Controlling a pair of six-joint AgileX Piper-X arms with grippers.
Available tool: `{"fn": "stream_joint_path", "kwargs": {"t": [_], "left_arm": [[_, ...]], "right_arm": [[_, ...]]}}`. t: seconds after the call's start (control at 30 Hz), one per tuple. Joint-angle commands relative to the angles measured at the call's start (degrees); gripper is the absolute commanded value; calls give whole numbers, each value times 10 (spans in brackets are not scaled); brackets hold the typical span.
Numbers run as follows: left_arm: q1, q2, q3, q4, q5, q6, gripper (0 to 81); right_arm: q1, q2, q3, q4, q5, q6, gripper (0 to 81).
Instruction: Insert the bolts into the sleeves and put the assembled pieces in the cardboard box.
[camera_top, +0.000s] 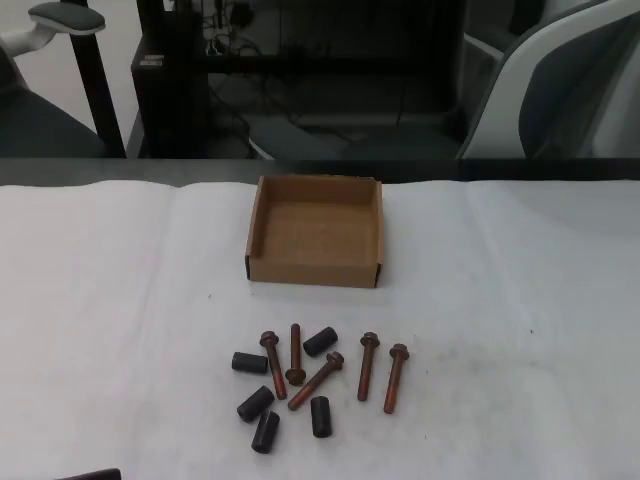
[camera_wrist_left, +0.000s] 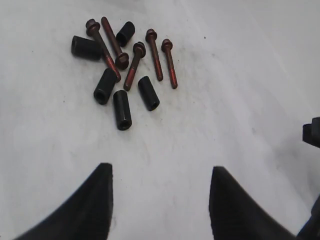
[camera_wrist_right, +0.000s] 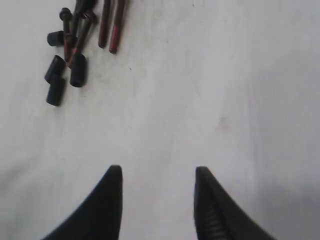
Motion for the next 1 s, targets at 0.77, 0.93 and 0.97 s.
{"fn": "stream_joint_path", "kwargs": {"t": [0.77, 0.93, 0.97], "left_arm": [[-1, -2, -6, 1, -62, -30, 575], [-1, -2, -6, 1, -62, -30, 575], [-1, -2, -6, 1, -62, -30, 575]], "right_arm": [[-1, 854, -551, 38, 4, -116, 456], [-1, 919, -603, 57, 12, -116, 456], [-1, 925, -608, 57, 12, -116, 456]]}}
